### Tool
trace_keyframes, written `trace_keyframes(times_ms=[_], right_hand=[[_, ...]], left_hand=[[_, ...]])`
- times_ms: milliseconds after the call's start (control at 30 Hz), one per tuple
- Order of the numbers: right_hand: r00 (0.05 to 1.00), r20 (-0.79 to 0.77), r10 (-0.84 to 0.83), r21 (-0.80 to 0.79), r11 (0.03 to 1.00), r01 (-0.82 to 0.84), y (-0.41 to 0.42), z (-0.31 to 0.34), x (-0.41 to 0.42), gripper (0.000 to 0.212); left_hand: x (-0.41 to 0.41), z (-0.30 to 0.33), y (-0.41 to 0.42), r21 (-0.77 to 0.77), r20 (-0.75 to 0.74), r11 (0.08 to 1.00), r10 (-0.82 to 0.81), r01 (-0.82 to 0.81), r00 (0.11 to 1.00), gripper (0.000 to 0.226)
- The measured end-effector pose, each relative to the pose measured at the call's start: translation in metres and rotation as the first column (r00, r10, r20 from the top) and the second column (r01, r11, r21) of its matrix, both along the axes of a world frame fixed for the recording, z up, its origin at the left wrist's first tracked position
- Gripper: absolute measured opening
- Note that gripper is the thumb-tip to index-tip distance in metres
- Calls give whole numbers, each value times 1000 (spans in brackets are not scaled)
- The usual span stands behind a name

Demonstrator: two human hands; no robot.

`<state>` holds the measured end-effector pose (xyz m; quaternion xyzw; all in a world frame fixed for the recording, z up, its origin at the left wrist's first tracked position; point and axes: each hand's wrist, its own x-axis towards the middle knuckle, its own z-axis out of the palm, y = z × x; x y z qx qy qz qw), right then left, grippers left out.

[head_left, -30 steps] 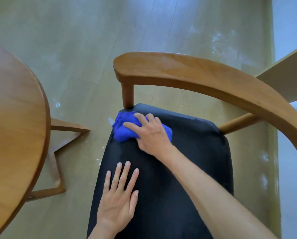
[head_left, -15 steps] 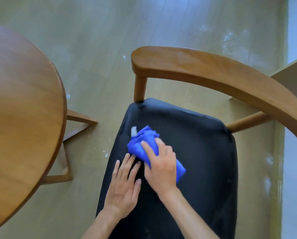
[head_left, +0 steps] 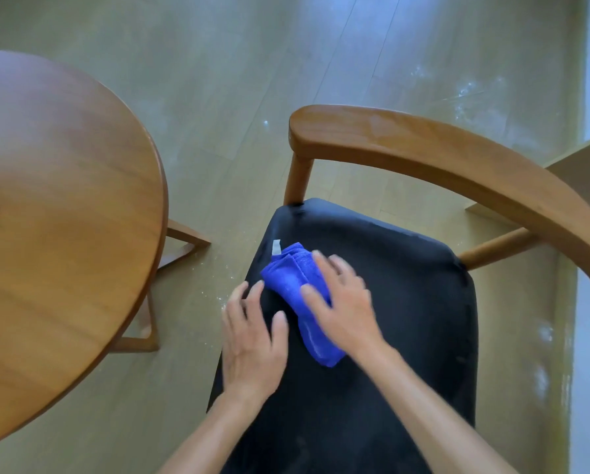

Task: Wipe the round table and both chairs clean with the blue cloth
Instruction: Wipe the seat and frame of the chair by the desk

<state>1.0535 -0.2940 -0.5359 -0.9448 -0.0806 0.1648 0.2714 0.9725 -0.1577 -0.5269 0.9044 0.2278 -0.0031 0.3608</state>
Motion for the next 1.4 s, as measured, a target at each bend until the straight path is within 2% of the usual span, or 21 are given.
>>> trace_keyframes(times_ms=[33,100,200,267,333,367,433,467,500,567,667,700,733,767,800,867,900,933,1067,1267,1400], right_hand=[[997,29,-78,-8,997,78,-22,1,11,53],[971,158,-178,-138,970,200,-73,-3,27,47],[976,192,-103,-343,925,165,-120,-23,17,48],[983,181,-37,-400,910,108,-128,-40,7,58],[977,212,-32,-417,901,120,-127,-53,7,63],[973,230,-29,-424,896,127,-127,-59,8,62],[961,274,-27,-425,893,146,-128,-68,9,61],[957,288,-25,-425,893,151,-129,-72,8,60],[956,292,-23,-426,892,151,-130,-74,6,60],[950,313,-21,-419,894,158,-132,-74,6,60],[938,345,-21,-406,898,169,-135,-74,7,59],[934,356,-21,-399,901,172,-136,-75,7,59],[930,366,-22,-393,903,176,-136,-76,6,59],[927,374,-23,-388,904,179,-137,-77,6,59],[924,382,-24,-383,906,182,-136,-78,6,59],[914,404,-29,-372,908,193,-135,-80,5,58],[910,414,-33,-367,908,200,-135,-80,5,58],[907,419,-40,-361,909,207,-135,-80,6,58],[901,431,-39,-359,909,211,-136,-82,6,58],[893,449,-40,-340,916,212,-138,-84,6,56],[891,451,-42,-334,918,213,-139,-85,4,56]], left_hand=[[13,4,-14,20,-30,1000,17,-16,999,57],[37,9,-42,88,-119,996,7,3,993,64],[62,11,-72,190,-222,973,-90,133,971,59],[66,7,-71,280,-102,908,-295,312,950,47],[62,-2,-48,306,51,774,-595,555,802,50],[57,-5,-31,316,43,674,-713,668,700,60],[53,-11,2,393,-134,390,-872,833,471,77],[58,-14,12,443,-233,246,-897,862,376,82],[67,-16,16,476,-289,144,-906,868,309,83],[93,-19,14,511,-306,9,-932,860,192,76],[122,-23,7,528,-235,-61,-969,847,76,64],[124,-24,6,543,-215,-42,-973,839,90,61],[124,-27,5,571,-192,15,-970,821,152,60],[125,-29,3,597,-159,123,-950,793,268,61],[127,-30,-1,599,-126,281,-892,750,434,64],[139,-27,-10,528,-111,627,-617,572,779,73],[146,-25,-14,481,-129,739,-471,471,872,77],[150,-25,-17,454,-140,775,-425,439,894,79],[149,-34,-17,495,-94,631,-645,597,759,73],[125,-41,-17,518,-29,696,-568,498,823,50],[-1,-42,-2,441,-75,729,-551,524,831,53]])
